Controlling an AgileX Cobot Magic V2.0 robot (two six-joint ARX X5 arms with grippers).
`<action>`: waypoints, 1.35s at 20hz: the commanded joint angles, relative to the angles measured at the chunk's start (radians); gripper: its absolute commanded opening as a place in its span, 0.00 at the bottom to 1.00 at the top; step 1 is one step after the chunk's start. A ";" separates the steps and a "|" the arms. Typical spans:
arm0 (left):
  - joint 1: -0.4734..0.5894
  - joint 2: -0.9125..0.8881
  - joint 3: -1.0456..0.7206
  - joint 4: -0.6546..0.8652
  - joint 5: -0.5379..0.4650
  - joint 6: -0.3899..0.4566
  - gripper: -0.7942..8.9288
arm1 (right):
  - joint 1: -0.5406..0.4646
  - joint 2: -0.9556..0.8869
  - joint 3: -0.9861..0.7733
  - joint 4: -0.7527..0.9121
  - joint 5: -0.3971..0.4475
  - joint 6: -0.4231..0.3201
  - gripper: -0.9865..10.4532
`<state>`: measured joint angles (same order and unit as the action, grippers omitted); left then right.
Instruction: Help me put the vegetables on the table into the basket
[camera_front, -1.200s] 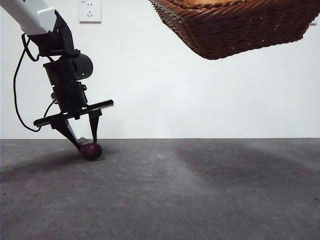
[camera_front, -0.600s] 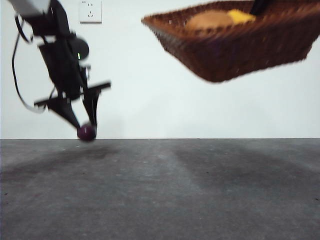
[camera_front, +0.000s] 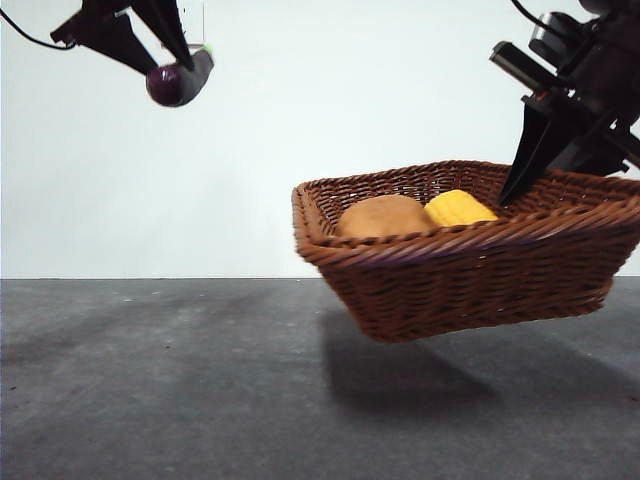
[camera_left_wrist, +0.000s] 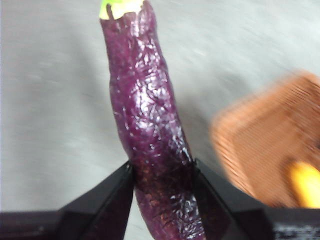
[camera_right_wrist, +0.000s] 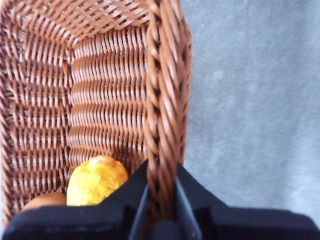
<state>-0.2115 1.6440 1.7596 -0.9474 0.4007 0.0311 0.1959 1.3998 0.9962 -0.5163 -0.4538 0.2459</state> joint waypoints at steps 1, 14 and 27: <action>-0.030 -0.115 -0.203 0.063 0.069 0.043 0.08 | 0.009 -0.002 -0.005 0.029 -0.030 0.040 0.08; -0.348 -0.197 -0.553 0.527 0.180 -0.385 0.08 | 0.217 0.027 -0.005 0.159 0.054 0.152 0.08; -0.397 -0.054 -0.553 0.641 0.061 -0.701 0.07 | 0.217 0.031 -0.005 0.148 0.087 0.127 0.08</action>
<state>-0.6064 1.5780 1.2118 -0.3069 0.4622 -0.6567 0.4114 1.4223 0.9943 -0.3824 -0.3569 0.3698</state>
